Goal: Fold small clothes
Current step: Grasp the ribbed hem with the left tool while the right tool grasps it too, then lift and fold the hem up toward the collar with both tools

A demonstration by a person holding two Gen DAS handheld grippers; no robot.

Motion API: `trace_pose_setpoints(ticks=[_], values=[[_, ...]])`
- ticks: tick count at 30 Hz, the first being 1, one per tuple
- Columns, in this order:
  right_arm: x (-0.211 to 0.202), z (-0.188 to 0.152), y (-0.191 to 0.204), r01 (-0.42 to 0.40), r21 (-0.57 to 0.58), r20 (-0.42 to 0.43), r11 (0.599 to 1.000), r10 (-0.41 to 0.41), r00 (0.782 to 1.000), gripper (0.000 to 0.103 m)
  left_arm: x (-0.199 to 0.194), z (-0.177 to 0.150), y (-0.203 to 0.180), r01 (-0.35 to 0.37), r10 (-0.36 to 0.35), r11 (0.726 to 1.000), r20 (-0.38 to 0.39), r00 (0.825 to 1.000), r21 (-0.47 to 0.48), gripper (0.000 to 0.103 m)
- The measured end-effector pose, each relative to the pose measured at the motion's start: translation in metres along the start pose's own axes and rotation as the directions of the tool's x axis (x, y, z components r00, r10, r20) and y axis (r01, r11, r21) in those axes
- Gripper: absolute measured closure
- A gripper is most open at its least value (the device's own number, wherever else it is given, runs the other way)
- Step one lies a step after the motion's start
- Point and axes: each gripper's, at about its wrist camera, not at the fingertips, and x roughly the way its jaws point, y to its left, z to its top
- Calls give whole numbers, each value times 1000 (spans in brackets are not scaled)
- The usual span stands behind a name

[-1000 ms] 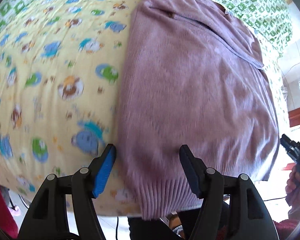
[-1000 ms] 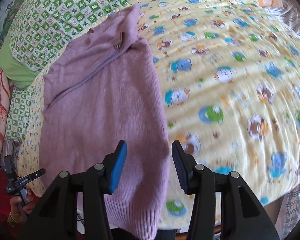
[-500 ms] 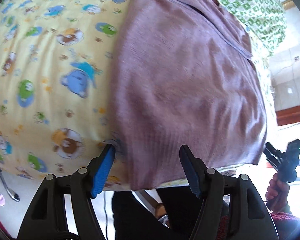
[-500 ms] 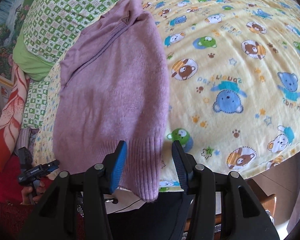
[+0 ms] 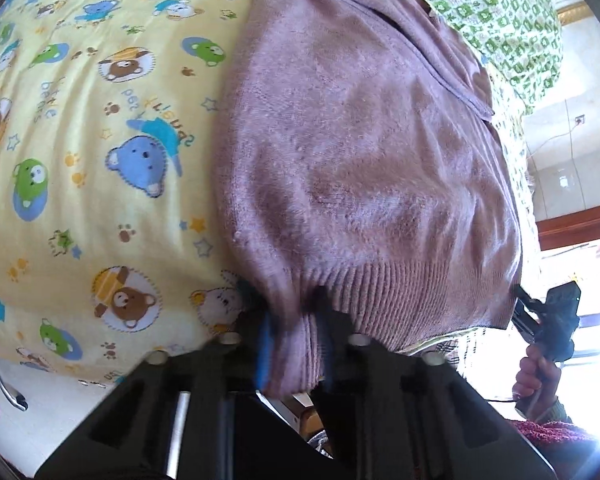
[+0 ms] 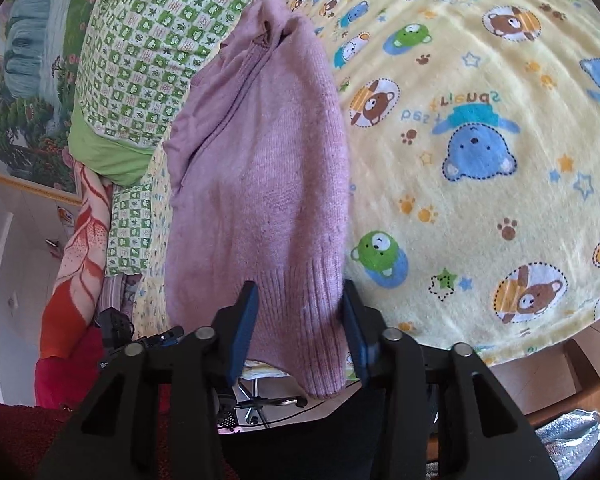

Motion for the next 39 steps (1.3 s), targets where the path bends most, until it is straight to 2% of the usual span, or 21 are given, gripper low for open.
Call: trace_pose_setpoints(ticks=[1, 2, 8, 12, 14, 18, 23, 28, 31, 35, 39], values=[[4, -1, 1, 17, -1, -2, 1000, -17, 1000, 89, 0, -1, -3, -6, 6, 1000, 6, 1000, 16, 96], [5, 1, 1, 28, 0, -9, 1000, -28, 1000, 91, -2, -3, -7, -15, 15, 999, 14, 1000, 34, 97], [-21, -5, -12, 17, 8, 15, 1000, -17, 1000, 94, -16, -12, -7, 32, -34, 998, 53, 998, 54, 98], [-25, 1, -11, -26, 25, 11, 999, 25, 1000, 94, -28, -6, -10, 65, -69, 996, 81, 994, 55, 98], [-25, 7, 1, -59, 3, 13, 998, 59, 998, 94, -40, 0, -16, 84, -90, 995, 111, 990, 62, 98], [-36, 26, 27, -127, -39, 38, 991, 128, 991, 94, -71, 25, -34, 124, -139, 989, 201, 970, 85, 98], [-46, 76, 62, -194, -107, 99, 975, 204, 974, 94, -99, 81, -62, 149, -181, 981, 310, 933, 125, 98], [-38, 141, 92, -228, -157, 169, 961, 254, 952, 94, -110, 148, -79, 135, -179, 981, 389, 904, 139, 98], [-22, 181, 109, -210, -185, 202, 960, 246, 948, 94, -106, 190, -88, 118, -160, 985, 412, 897, 125, 98], [6, 235, 119, -169, -170, 221, 971, 205, 953, 94, -96, 251, -95, 95, -126, 991, 435, 892, 92, 98], [35, 282, 121, -143, -161, 230, 977, 178, 957, 94, -81, 302, -102, 73, -96, 995, 440, 893, 69, 98]])
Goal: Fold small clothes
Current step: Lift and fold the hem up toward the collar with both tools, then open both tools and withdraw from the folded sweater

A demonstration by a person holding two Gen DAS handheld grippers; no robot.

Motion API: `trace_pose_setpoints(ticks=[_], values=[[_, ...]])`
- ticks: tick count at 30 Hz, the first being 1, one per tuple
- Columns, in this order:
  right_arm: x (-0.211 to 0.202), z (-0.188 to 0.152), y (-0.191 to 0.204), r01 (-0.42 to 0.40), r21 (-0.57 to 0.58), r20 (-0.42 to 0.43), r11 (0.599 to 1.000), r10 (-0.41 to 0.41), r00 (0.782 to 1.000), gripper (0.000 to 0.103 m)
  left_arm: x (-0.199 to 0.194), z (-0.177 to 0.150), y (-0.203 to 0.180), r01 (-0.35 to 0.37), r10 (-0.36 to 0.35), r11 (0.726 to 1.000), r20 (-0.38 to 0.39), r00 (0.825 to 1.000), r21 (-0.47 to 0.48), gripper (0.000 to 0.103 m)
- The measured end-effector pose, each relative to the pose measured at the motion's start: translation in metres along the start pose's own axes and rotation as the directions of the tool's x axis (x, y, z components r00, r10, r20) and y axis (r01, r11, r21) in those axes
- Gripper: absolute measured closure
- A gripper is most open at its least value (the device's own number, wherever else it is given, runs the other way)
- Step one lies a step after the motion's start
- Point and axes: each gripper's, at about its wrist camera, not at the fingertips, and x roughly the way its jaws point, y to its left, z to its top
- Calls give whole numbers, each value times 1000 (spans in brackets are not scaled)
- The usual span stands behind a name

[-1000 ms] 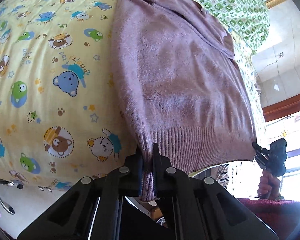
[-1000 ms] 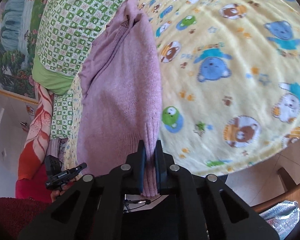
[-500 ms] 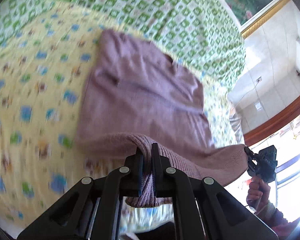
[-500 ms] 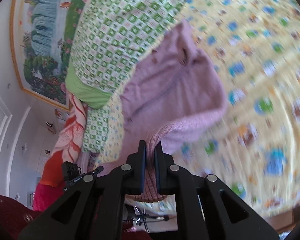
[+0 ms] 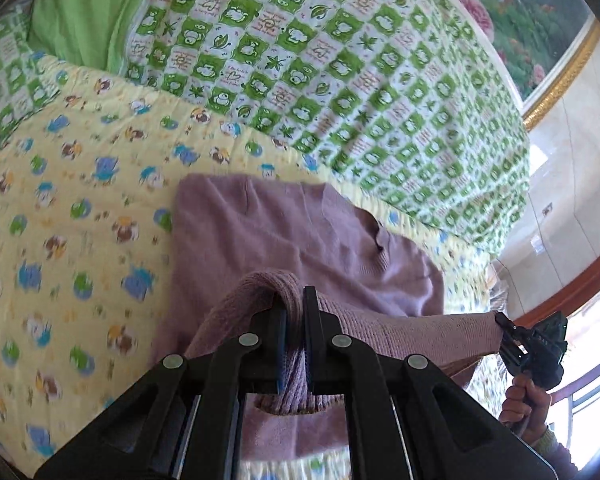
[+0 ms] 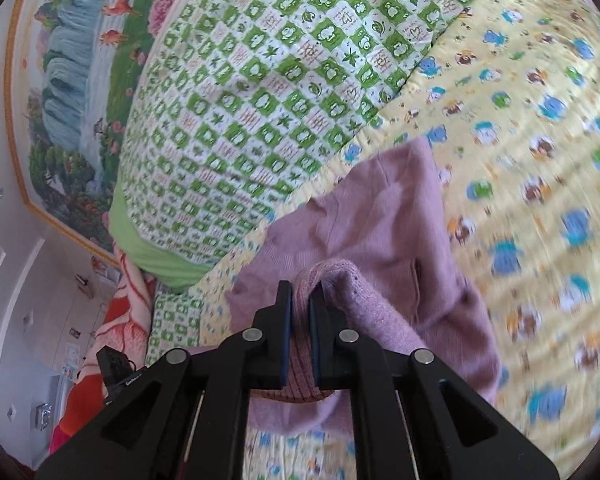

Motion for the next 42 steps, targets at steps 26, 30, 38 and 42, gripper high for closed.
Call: trace_pose_setpoints(ticks=[26, 30, 38, 42], values=[[157, 102, -83, 200, 87, -139, 976, -187, 973, 79, 147, 76, 41, -171, 172, 985, -93, 981, 16, 81], [136, 111, -69, 223, 57, -60, 973, -220, 974, 57, 119, 78, 34, -200, 200, 980, -25, 979, 24, 68], [111, 70, -10, 123, -169, -100, 978, -141, 985, 57, 109, 22, -32, -10, 45, 971, -143, 989, 239, 65], [137, 12, 18, 46, -370, -289, 928, -161, 944, 57, 150, -22, -65, 73, 34, 931, -284, 958, 357, 65]])
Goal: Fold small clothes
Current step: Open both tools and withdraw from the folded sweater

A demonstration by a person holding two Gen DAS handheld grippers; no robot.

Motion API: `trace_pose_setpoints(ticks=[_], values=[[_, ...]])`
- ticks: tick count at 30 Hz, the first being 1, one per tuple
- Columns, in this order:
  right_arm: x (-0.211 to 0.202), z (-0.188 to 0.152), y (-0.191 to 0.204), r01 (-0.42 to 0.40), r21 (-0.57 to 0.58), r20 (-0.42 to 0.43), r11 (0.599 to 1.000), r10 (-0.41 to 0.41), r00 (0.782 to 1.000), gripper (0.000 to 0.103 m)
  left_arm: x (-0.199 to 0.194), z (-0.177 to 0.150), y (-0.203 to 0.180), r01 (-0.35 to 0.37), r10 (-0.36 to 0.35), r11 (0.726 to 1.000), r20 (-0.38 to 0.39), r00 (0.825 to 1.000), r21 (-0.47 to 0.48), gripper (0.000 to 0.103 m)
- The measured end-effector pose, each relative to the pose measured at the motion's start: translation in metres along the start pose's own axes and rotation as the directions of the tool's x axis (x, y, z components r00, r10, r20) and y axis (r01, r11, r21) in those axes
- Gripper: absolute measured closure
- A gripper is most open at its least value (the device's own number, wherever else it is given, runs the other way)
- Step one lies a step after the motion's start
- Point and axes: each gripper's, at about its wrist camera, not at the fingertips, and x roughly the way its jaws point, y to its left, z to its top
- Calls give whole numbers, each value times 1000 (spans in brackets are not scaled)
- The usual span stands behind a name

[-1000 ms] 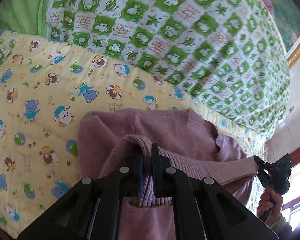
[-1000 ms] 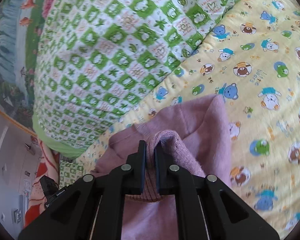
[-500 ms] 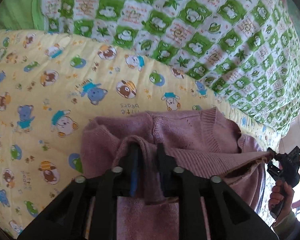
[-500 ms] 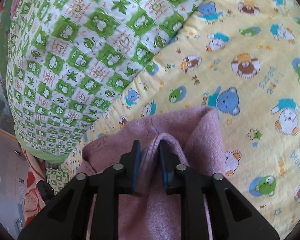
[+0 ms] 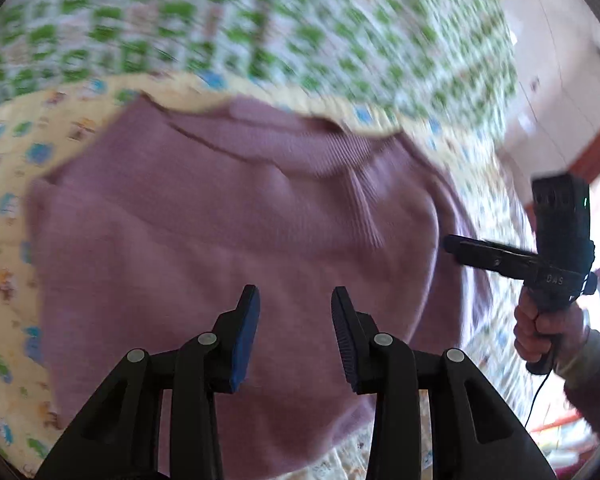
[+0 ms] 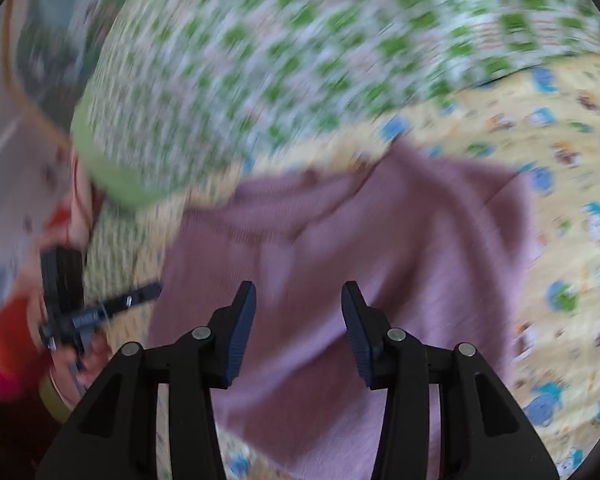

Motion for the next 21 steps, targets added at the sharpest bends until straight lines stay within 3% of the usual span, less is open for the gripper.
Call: trace_pose_setpoints(ticks=[3, 4, 6, 9, 11, 13, 15, 18, 21], values=[[35, -19, 15, -53, -63, -147, 997, 43, 988, 57, 36, 2, -2, -48, 50, 998, -62, 997, 43, 65], [45, -21, 14, -46, -71, -173, 996, 33, 984, 57, 46, 8, 4, -77, 80, 996, -78, 994, 44, 66], [59, -16, 1, 15, -66, -176, 998, -27, 984, 57, 58, 21, 18, -132, 136, 990, -81, 987, 51, 76], [63, 7, -34, 148, 9, -81, 989, -147, 986, 61, 58, 48, 42, -211, 212, 977, -32, 977, 38, 80], [55, 27, -61, 195, 81, 26, 977, -198, 980, 71, 52, 60, 58, -260, 260, 965, 1, 966, 21, 82], [51, 40, -78, 224, 116, 71, 968, -233, 970, 86, 41, 74, 80, -355, 356, 935, 52, 933, -19, 82], [49, 46, -86, 253, 130, 102, 959, -267, 958, 91, 29, 81, 105, -421, 428, 902, 68, 901, -98, 84], [35, 46, -99, 285, 221, 181, 933, -326, 928, 91, 22, 79, 137, -395, 413, 898, 61, 909, -194, 82], [23, 40, -113, 265, 311, 199, 913, -335, 921, 91, 16, 70, 136, -432, 448, 886, 71, 891, -168, 83]])
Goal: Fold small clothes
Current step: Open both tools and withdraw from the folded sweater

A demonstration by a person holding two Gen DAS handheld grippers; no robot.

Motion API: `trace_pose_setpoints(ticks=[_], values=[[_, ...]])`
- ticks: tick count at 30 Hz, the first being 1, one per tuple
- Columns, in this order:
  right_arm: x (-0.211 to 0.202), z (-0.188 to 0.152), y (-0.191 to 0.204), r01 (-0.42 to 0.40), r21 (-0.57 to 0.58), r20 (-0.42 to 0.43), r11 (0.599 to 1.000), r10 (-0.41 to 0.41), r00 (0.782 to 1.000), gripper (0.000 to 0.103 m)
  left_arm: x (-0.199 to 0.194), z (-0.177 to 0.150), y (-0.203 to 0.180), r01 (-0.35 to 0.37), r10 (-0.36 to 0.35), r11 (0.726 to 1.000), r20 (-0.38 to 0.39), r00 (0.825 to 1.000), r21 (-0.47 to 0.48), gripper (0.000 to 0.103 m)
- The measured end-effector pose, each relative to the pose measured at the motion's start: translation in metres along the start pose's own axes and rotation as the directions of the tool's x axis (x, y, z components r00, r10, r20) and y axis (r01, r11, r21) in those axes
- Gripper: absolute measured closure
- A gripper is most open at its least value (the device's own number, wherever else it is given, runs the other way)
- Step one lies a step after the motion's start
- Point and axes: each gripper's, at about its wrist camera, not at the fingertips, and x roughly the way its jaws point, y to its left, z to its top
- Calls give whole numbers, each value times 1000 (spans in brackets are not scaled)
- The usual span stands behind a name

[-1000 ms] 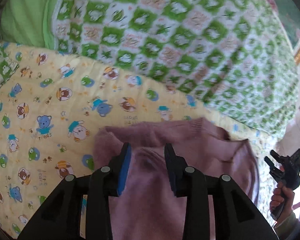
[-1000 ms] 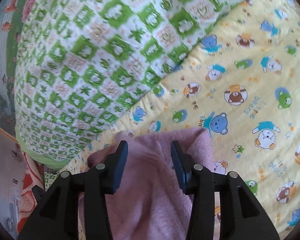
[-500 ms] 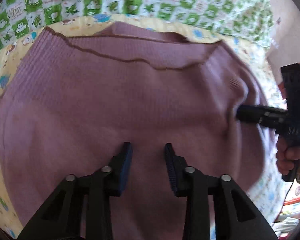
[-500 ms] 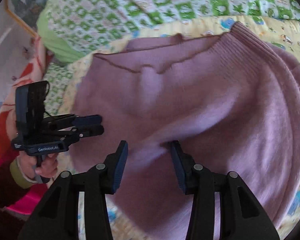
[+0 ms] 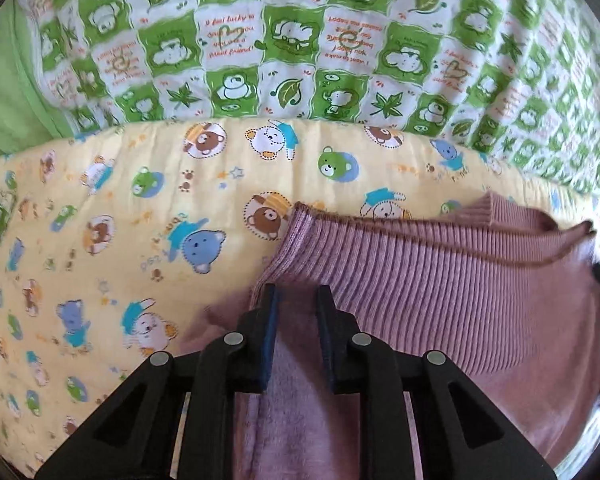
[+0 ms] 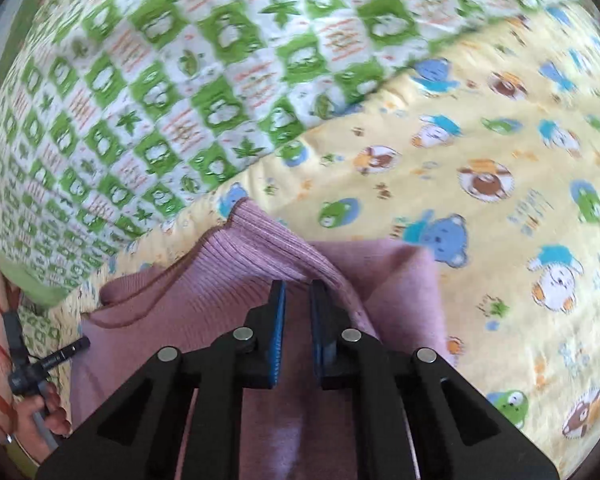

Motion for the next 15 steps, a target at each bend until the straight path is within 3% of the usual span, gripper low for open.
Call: trace_pose_setpoints(ticks=[3, 4, 6, 9, 10, 12, 15], values=[[-15, 0, 6, 55, -30, 35, 998, -54, 998, 85, -19, -8, 13, -54, 56, 996, 19, 998, -71, 74], [-23, 1, 11, 93, -55, 54, 994, -90, 994, 84, -30, -16, 26, -39, 42, 994, 24, 999, -97, 74], [-30, 3, 23, 49, -86, 65, 995, -44, 997, 80, -45, -24, 27, 9, -4, 992, 39, 999, -124, 75], [-30, 5, 53, -75, -182, -2, 980, 76, 997, 62, -64, -38, 14, 34, -30, 994, 45, 999, -105, 67], [-25, 3, 71, -127, -242, -48, 962, 119, 992, 55, -71, -46, 11, 42, -37, 994, 47, 998, -103, 64], [-11, -2, 104, -198, -320, -109, 926, 172, 979, 50, -76, -55, 1, 40, -36, 994, 37, 999, -102, 56], [10, -12, 142, -269, -431, -208, 861, 195, 958, 49, -78, -74, -1, 11, -9, 994, 16, 1000, -106, 49]])
